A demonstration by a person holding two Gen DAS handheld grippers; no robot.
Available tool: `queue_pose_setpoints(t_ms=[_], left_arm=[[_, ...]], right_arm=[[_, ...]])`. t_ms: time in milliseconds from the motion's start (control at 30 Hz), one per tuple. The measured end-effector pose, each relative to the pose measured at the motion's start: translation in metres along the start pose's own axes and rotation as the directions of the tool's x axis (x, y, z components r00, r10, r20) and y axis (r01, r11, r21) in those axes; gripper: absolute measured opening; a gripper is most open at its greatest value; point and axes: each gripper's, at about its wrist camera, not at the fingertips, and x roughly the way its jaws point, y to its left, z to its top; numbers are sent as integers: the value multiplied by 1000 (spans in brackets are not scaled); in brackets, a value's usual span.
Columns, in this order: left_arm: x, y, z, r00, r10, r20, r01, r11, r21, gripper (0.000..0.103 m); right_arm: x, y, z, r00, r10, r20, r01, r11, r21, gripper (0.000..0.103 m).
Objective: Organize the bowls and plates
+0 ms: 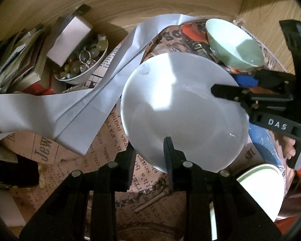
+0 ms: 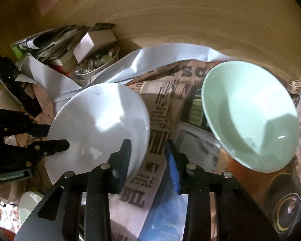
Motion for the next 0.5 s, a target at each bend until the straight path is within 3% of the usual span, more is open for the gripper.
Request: queue_pose_setpoints(t_ms=[100, 267, 500], left_arm=[[2, 0, 9, 1000, -1, 17, 2, 1000, -6, 28], [5, -1, 13, 1000, 8, 26, -8, 1000, -9, 27], [-9, 2, 5, 997, -4, 75, 7, 999, -39, 27]], right_arm=[[1, 3, 1, 1000, 25, -10, -25, 1000, -4, 15], [-3, 12, 0, 1000, -20, -1, 20, 999, -25, 15], [-23, 17, 0, 999, -17, 41, 19, 999, -34, 14]])
